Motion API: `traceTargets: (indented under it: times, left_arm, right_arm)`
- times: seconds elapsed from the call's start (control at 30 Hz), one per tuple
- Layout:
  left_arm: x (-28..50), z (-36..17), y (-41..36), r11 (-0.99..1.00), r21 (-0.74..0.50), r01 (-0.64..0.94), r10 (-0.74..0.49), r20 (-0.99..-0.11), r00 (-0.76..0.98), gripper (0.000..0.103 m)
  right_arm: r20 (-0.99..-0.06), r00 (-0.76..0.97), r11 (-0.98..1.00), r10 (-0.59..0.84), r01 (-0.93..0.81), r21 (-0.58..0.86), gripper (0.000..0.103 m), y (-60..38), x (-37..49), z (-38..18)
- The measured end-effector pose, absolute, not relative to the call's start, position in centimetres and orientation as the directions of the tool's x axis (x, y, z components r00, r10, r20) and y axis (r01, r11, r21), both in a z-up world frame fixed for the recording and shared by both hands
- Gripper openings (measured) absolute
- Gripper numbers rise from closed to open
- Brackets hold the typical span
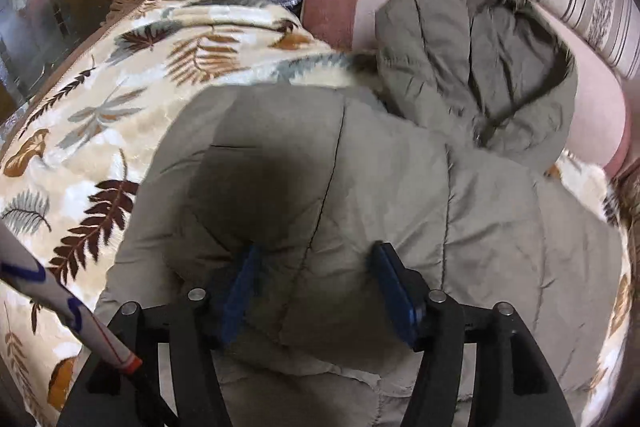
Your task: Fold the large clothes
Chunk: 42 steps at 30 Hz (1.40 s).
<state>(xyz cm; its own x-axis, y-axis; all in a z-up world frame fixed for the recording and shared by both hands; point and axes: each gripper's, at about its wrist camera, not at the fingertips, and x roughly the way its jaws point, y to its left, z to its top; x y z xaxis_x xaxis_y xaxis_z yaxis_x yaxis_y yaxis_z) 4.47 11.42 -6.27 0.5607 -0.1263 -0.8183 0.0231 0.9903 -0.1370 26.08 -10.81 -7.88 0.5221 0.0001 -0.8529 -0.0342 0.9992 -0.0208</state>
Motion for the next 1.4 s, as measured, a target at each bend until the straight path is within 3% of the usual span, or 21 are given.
traceTargets:
  times: [0.3, 0.53, 0.7, 0.83, 0.9, 1.03, 1.1, 1.17, 1.23, 1.3, 1.4]
  left_arm:
    - [3.5, -5.5, 9.9, 0.994, -0.093, 0.055, -0.108, -0.820, 0.562, 0.070]
    - [3.8, -6.1, 8.5, 0.995, -0.058, 0.086, -0.095, -0.833, 0.544, 0.070]
    - [5.6, -7.5, 9.5, 0.993, -0.090, 0.073, -0.114, -0.856, 0.504, 0.070]
    - [6.8, -9.6, 9.9, 0.979, -0.171, 0.106, -0.200, -0.884, 0.422, 0.072]
    - [6.9, -10.7, 9.6, 0.970, -0.216, 0.113, -0.243, -0.890, 0.386, 0.077]
    - [6.5, -11.0, 8.8, 0.969, -0.217, 0.118, -0.246, -0.889, 0.385, 0.078]
    - [6.2, -11.0, 8.4, 0.968, -0.214, 0.130, -0.247, -0.895, 0.372, 0.059]
    - [5.6, -10.7, 7.8, 0.968, -0.202, 0.149, -0.243, -0.901, 0.360, 0.045]
    - [5.0, -10.3, 7.3, 0.968, -0.194, 0.157, -0.238, -0.904, 0.354, 0.035]
    - [3.8, -9.7, 6.8, 0.972, -0.160, 0.174, -0.214, -0.909, 0.357, 0.030]
    - [2.5, -9.5, 6.7, 0.977, -0.112, 0.183, -0.173, -0.917, 0.359, 0.032]
  right_arm:
    - [-0.821, 0.565, 0.995, 0.081, 0.004, 0.101, 0.076, -17.7, 15.8, -3.0]
    - [-0.846, 0.525, 0.987, -0.094, 0.163, -0.008, 0.086, -27.0, 5.7, -3.8]
    - [-0.883, 0.441, 0.934, -0.163, 0.358, 0.006, 0.087, -35.8, -0.6, -6.1]
    - [-0.909, 0.408, 0.890, -0.090, 0.443, 0.111, 0.087, -40.0, -4.1, -8.7]
    - [-0.913, 0.408, 0.878, -0.022, 0.444, 0.178, 0.087, -40.6, -4.8, -10.1]
    - [-0.907, 0.419, 0.862, 0.051, 0.439, 0.252, 0.087, -40.3, -4.9, -12.4]
    - [-0.896, 0.441, 0.861, 0.052, 0.434, 0.263, 0.079, -40.1, -5.0, -12.7]
    - [-0.892, 0.444, 0.869, 0.084, 0.406, 0.283, 0.036, -40.0, -4.9, -12.8]
    - [-0.881, 0.454, 0.856, 0.132, 0.395, 0.332, 0.019, -40.3, -5.5, -12.3]
    - [-0.880, 0.456, 0.857, 0.134, 0.393, 0.334, 0.014, -40.4, -6.2, -11.8]
    - [-0.882, 0.456, 0.860, 0.122, 0.395, 0.323, 0.013, -40.3, -7.7, -11.3]
